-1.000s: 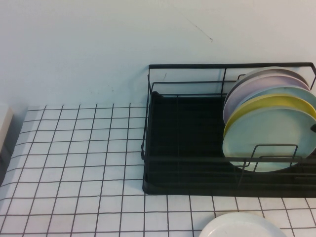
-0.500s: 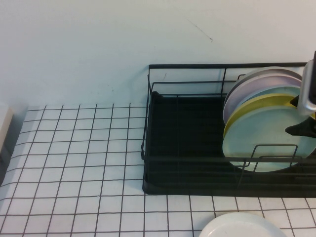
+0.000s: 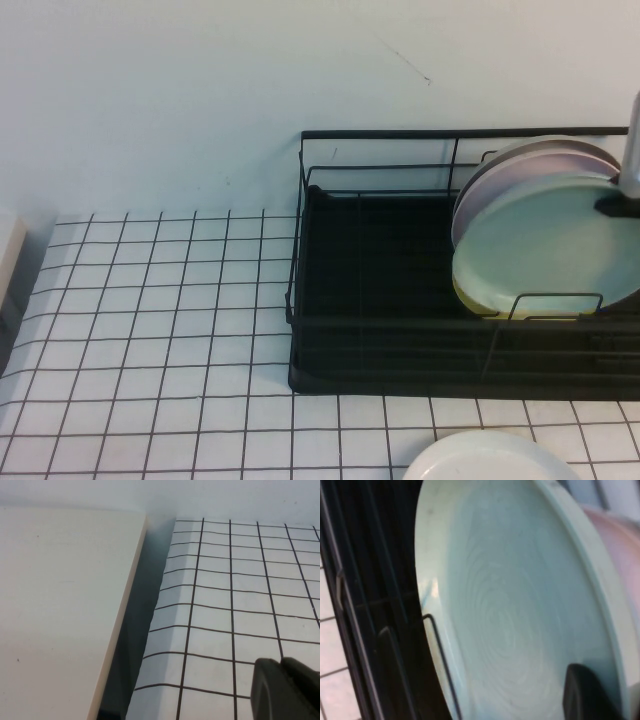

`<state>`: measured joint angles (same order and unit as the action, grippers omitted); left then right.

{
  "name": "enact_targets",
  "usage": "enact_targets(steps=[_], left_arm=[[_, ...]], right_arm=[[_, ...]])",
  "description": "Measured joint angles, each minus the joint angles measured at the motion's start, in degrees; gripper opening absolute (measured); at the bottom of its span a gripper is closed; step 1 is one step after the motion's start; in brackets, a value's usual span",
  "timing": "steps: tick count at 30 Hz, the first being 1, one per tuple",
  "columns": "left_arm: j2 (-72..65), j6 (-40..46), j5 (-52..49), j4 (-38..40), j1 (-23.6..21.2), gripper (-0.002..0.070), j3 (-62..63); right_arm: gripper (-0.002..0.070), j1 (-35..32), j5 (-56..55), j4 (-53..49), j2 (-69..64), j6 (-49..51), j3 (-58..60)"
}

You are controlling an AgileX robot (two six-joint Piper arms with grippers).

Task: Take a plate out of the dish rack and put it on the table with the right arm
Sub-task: Grasp the plate from the shelf, then place the plate from the table

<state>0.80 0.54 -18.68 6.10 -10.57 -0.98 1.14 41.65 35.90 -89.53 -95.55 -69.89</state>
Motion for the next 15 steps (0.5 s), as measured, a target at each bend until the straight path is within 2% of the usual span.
enact_targets(steps=[4, 15], left_arm=[[0.0, 0.0, 0.0, 0.0, 0.0, -0.0004, 0.0], [0.0, 0.0, 0.0, 0.0, 0.0, -0.0004, 0.0]], right_arm=[[0.01, 0.0, 2.9, -5.4, 6.9, 7.8, -1.8], [0.0099, 0.0, 28.7, -8.4, 32.7, 54.4, -2.0]])
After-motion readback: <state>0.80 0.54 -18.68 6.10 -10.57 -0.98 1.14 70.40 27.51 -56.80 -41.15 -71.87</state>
